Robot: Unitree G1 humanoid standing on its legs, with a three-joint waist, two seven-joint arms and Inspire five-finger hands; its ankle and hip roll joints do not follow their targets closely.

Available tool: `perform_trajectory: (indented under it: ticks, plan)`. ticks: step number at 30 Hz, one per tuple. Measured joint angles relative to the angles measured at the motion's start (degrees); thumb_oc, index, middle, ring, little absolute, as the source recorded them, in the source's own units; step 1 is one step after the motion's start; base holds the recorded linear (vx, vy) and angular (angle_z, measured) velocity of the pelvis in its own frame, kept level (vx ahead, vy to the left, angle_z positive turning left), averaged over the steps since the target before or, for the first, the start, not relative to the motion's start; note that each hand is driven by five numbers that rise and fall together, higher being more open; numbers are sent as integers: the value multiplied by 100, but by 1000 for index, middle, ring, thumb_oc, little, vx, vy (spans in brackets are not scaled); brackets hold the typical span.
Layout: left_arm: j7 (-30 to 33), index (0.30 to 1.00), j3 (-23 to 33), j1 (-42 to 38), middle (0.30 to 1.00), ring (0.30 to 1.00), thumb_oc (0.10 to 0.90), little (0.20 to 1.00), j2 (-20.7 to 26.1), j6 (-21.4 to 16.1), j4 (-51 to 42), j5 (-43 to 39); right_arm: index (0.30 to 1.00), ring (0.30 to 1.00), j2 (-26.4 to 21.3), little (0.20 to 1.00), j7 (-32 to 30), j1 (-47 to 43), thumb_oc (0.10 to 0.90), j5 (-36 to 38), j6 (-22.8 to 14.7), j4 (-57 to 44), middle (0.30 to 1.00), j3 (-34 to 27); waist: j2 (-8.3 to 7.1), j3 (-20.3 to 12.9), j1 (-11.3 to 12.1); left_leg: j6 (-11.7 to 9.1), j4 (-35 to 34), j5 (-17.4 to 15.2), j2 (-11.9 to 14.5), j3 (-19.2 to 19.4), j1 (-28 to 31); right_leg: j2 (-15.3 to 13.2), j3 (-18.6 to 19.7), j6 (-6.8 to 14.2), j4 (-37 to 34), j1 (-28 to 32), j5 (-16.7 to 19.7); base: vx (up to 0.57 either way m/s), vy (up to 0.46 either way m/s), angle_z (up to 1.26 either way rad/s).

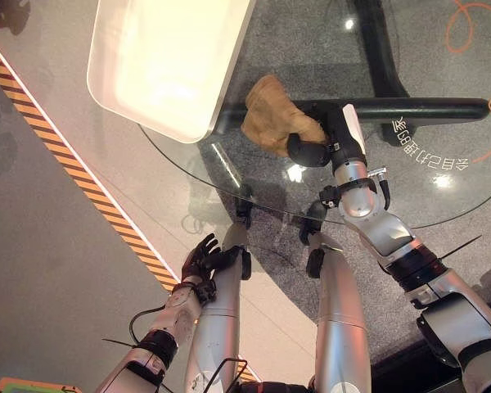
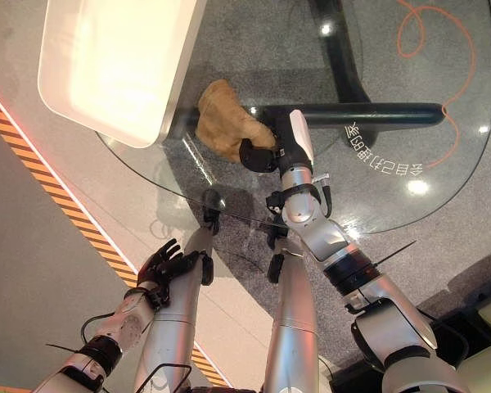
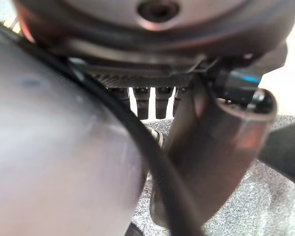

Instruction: Wipe the table with a cloth and put it in the basket.

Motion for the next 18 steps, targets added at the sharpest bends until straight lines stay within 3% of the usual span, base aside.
perform_trajectory:
  ticks: [6,18]
  plan:
    - [-12,900,27,38,900,900,800,900,41,-66,-36,-3,300,300,2,200,-502,180,100,37,-162,29,300,-142,-71,-5,-26,44,13,-68,1,85,-26,1,45,58,-81,-28,24,-22,-6,-5]
    - [-20,900,119,197,900,900,800,900,216,-163,-171,-46,300,300,-146,200,-1734,521,100,651,-565,497,300,-1205,-261,-16,-223,191,98,-143,-2,240,-69,-6,203,154,-223,-11,142,2,-7,-4]
